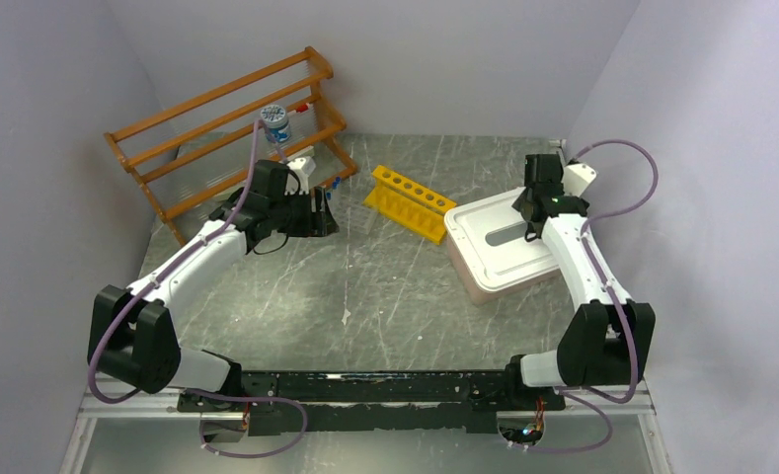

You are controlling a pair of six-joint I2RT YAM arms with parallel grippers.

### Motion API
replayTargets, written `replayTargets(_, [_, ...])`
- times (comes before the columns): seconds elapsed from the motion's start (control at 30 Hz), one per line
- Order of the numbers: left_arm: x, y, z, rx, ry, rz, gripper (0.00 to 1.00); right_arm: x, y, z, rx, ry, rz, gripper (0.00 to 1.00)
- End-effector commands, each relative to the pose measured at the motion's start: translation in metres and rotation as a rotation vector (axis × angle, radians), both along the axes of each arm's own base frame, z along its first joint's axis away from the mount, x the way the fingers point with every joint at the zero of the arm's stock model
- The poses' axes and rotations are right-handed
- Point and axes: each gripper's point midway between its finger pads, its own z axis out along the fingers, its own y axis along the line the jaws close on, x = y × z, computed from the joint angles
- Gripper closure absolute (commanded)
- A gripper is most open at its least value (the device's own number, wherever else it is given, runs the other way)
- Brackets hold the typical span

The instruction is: Organize the chemistry lab equipment

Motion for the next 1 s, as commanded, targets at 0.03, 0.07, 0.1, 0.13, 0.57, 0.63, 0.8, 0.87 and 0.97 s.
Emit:
replayTargets(0.03, [0.004, -0.007, 0.007, -0.037, -0.014, -0.026, 0.32, -0.026, -0.002, -0.040, 0.123, 0.085, -0.038, 0.25])
replayTargets(0.07, [0.004, -0.008, 0.007, -0.041, -0.014, -0.030, 0.33, -0.027, -0.004, -0.040, 0.128, 0.080, -0.046, 0.25])
replayTargets(0.1, [0.004, -0.008, 0.008, -0.045, -0.015, -0.034, 0.33, -0.028, -0.005, -0.037, 0.128, 0.071, -0.051, 0.25])
replayTargets(0.13, [0.003, -0.009, 0.008, -0.050, -0.014, -0.039, 0.33, -0.028, -0.005, -0.035, 0.133, 0.060, -0.051, 0.25])
replayTargets(0.57, [-0.008, -0.003, 0.082, -0.118, -0.234, -0.039, 0.24, -0.020, 0.062, 0.065, 0.170, -0.135, 0.334, 0.24])
replayTargets(0.63, [-0.013, 0.008, 0.094, -0.073, -0.263, -0.023, 0.23, -0.029, 0.080, 0.070, 0.181, -0.159, 0.419, 0.22])
replayTargets(0.8, [-0.033, 0.039, 0.107, 0.016, -0.302, 0.054, 0.20, -0.059, 0.118, 0.080, 0.223, -0.190, 0.578, 0.18])
replayTargets(0.87, [-0.044, 0.054, 0.112, 0.052, -0.328, 0.088, 0.17, -0.071, 0.129, 0.088, 0.245, -0.221, 0.635, 0.17])
replayTargets(0.97, [-0.061, 0.077, 0.120, 0.100, -0.370, 0.152, 0.14, -0.088, 0.136, 0.101, 0.265, -0.291, 0.697, 0.12])
